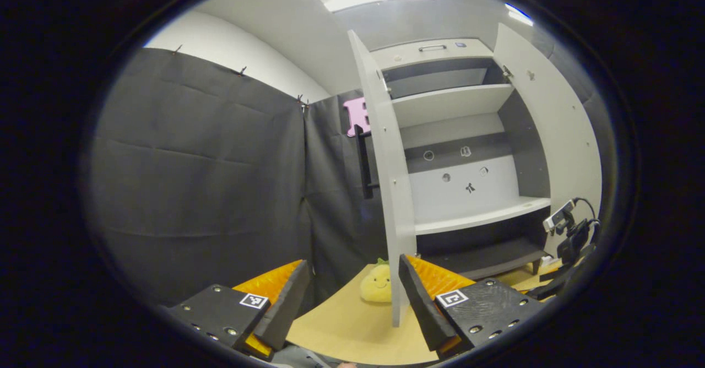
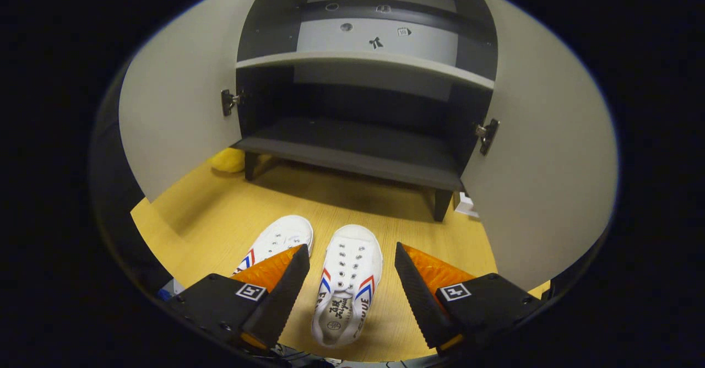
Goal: Grab one shoe with the right hand and put it into the shoe cabinet, grab the other shoe with the left hand and put it into the shoe cabinet; then close the right door with the right hand and the left door with the left hand.
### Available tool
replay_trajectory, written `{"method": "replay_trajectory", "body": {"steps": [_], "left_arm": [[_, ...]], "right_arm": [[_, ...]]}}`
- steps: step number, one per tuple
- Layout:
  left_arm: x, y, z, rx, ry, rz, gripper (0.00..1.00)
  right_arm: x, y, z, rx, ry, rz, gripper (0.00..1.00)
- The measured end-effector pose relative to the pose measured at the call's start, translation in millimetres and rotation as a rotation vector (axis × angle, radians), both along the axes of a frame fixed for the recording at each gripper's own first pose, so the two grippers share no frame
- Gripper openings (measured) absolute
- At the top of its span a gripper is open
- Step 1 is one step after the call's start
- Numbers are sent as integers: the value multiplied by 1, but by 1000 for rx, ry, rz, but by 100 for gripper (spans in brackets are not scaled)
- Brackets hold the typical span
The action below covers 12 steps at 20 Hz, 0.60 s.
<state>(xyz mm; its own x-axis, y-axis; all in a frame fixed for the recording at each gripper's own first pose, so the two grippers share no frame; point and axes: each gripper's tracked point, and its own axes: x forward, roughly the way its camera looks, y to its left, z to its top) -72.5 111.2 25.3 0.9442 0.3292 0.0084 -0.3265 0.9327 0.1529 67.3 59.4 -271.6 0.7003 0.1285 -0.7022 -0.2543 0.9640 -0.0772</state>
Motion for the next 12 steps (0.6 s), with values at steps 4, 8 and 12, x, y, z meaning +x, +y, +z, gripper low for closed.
{"method": "replay_trajectory", "body": {"steps": [4,8,12], "left_arm": [[-3,7,-6,8,24,21,94],[-5,11,-9,11,43,38,94],[-5,14,-9,14,49,49,94]], "right_arm": [[-8,12,-38,-12,128,36,97],[-13,14,-65,-33,212,40,94],[-11,12,-71,-91,221,67,85]]}}
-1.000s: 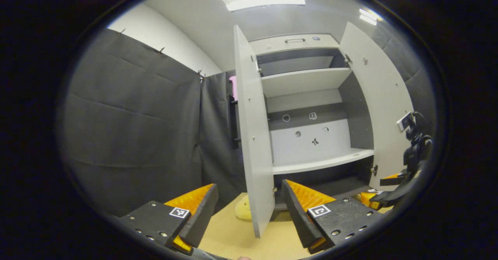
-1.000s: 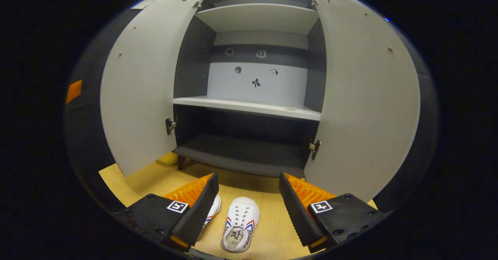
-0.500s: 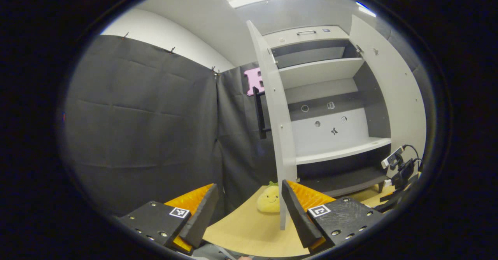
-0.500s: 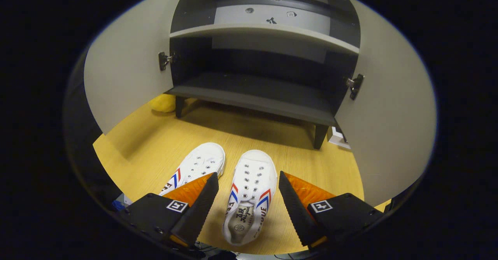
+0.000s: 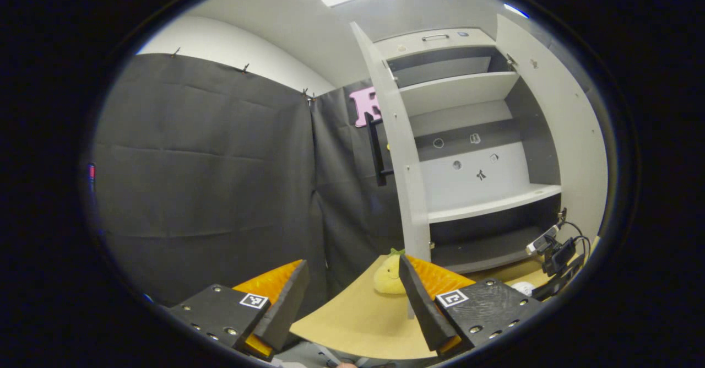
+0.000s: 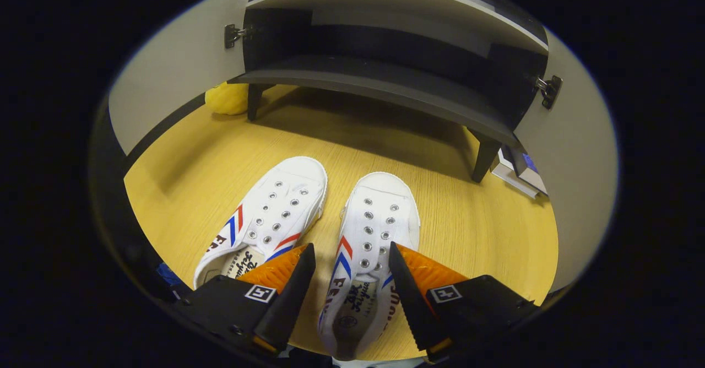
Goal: Grab one shoe with the right hand and put it into the shoe cabinet, grab the other shoe with the left hand and put it into the shoe cabinet; then close the right door with the right hand and the left door with the left hand.
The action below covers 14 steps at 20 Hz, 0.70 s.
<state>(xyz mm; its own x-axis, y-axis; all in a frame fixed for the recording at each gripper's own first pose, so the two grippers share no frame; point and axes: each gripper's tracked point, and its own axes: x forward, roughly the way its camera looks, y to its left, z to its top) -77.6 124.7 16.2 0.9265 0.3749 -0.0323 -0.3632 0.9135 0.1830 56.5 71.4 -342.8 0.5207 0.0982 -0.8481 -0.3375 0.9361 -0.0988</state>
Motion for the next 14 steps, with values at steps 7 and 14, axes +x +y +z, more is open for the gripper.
{"method": "replay_trajectory", "body": {"steps": [7,14], "left_arm": [[1,-8,-3,-7,-2,-5,94],[-3,-5,-7,-19,2,-2,94]], "right_arm": [[0,-6,-7,-191,-8,120,65],[1,-4,-10,-327,-77,191,52]]}}
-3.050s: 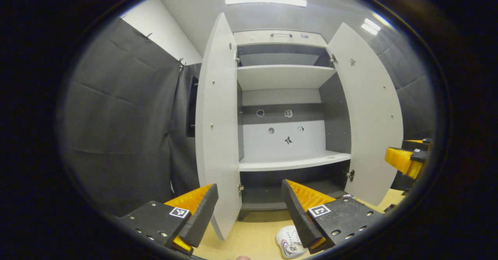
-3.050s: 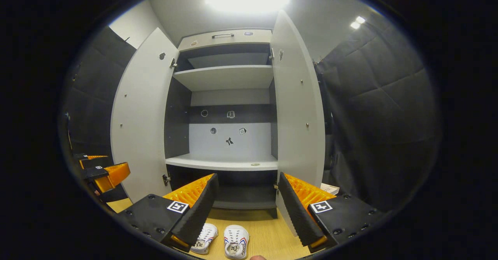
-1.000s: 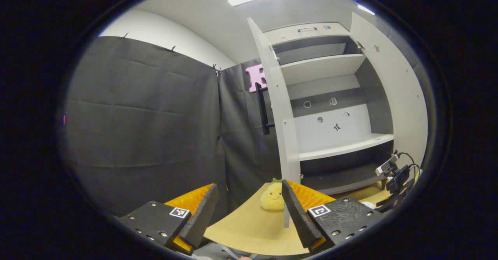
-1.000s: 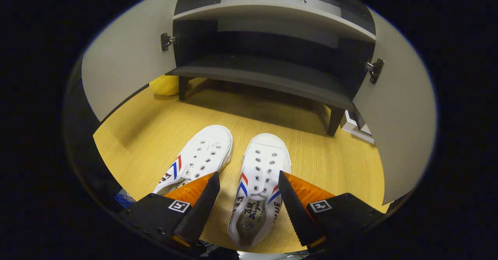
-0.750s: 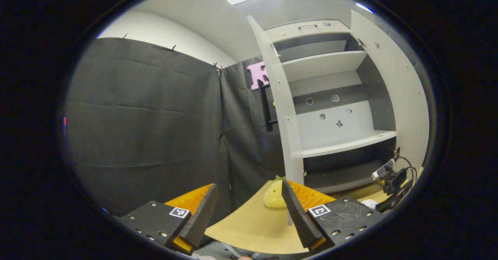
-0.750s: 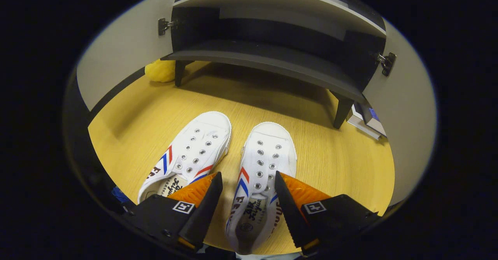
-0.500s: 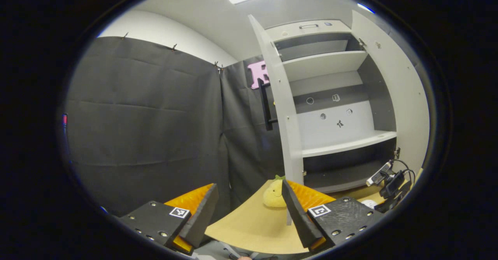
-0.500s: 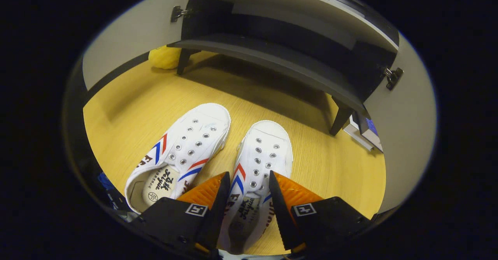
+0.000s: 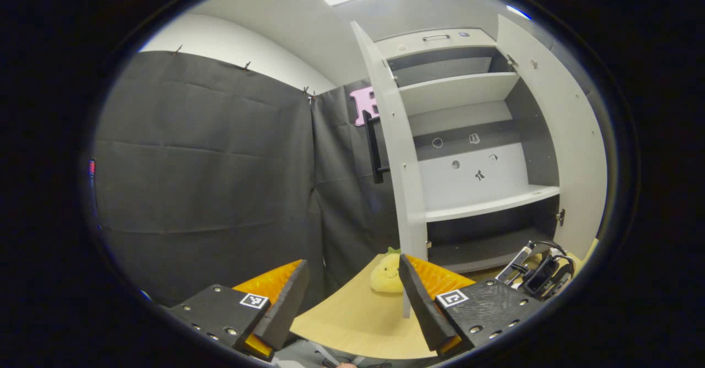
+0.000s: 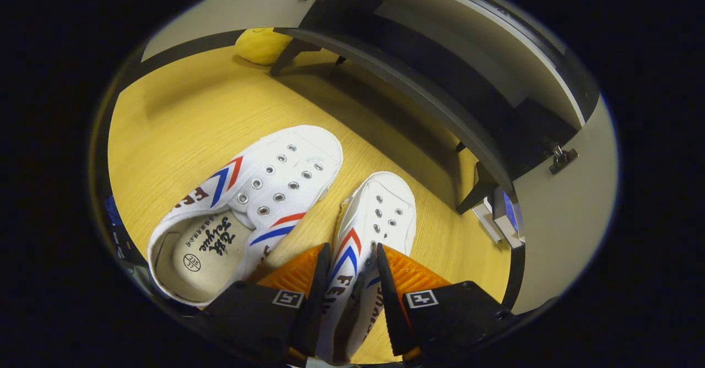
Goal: Grab one shoe with the right hand and put it into the shoe cabinet, grab the other shoe with the left hand and put it into the shoe cabinet; then close the right door with the right hand and the left door with the left hand.
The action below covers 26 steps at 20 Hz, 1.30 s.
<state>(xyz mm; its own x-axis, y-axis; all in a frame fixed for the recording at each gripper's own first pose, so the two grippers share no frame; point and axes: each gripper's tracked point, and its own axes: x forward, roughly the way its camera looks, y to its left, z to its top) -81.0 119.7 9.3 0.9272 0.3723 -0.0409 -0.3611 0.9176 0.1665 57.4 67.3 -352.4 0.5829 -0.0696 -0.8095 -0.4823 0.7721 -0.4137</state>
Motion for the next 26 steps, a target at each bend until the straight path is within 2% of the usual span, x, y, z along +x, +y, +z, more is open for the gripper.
{"method": "replay_trajectory", "body": {"steps": [1,2,3,4,5,7,11,12,15,21,26], "left_arm": [[-1,0,-1,-2,2,1,94],[-2,2,0,-2,2,4,94],[-3,3,-1,-3,2,5,94],[-3,3,-1,-5,0,4,94],[-5,3,-1,-2,1,5,94],[-6,4,0,-2,-1,4,94],[-4,5,-1,-5,1,2,94],[-3,3,-1,-9,-1,-5,94],[4,-2,2,-8,-11,-19,94],[15,-17,2,-9,-26,-59,95],[14,-17,2,-16,-33,-53,94]], "right_arm": [[-1,2,0,-2,7,3,36],[-1,0,1,-7,1,21,36],[-6,1,8,47,7,3,39],[-6,7,-2,87,4,-30,21],[17,4,-15,105,-22,-26,2],[9,0,-2,155,-16,-22,0],[12,-4,28,340,-51,-142,1],[17,-6,43,357,-70,-143,4],[35,-6,92,410,-153,-139,0],[60,4,197,507,-304,-102,1],[87,9,265,574,-399,-89,1]]}}
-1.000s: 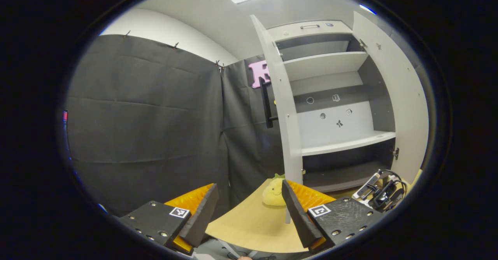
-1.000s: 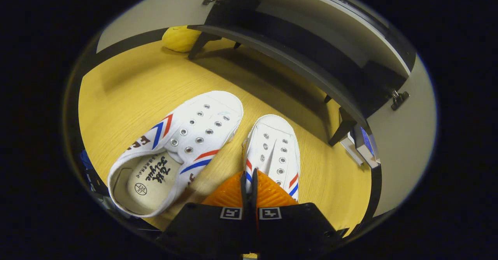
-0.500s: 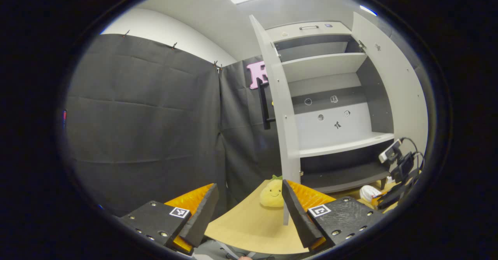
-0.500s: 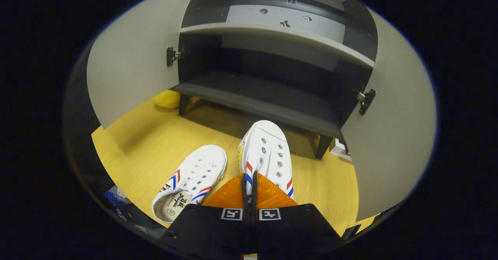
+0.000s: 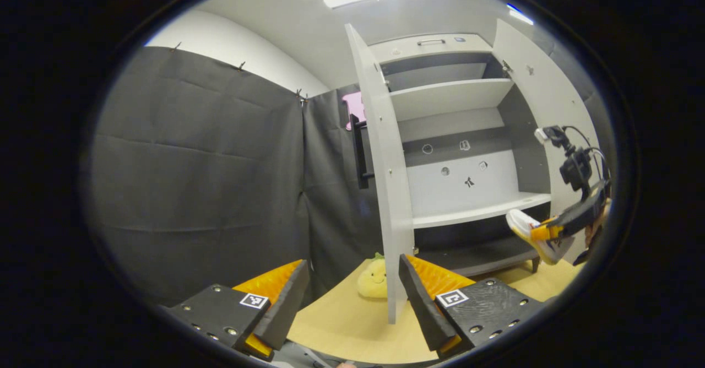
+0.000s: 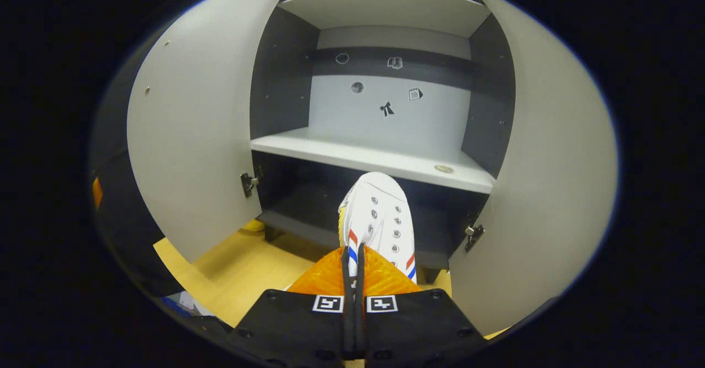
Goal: Grab one shoe with the right hand and put it into the shoe cabinet, grab the other shoe with the left hand and put it into the shoe cabinet; then close the right door with the right hand and the left door with the left hand.
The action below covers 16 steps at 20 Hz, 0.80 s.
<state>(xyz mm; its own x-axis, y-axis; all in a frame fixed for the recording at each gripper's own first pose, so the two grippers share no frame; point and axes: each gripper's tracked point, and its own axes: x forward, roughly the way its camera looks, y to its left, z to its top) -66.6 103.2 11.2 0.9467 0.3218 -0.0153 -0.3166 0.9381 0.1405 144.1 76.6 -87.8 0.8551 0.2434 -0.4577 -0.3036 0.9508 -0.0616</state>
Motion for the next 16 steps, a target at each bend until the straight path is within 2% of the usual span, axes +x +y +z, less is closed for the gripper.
{"method": "replay_trajectory", "body": {"steps": [4,11,16], "left_arm": [[-4,4,-6,-8,8,24,94],[-19,20,-10,-16,20,77,94],[-28,25,-5,2,23,99,94]], "right_arm": [[36,3,42,15,-96,2,1],[134,10,94,69,-169,-65,1],[203,13,93,61,-152,-120,1]]}}
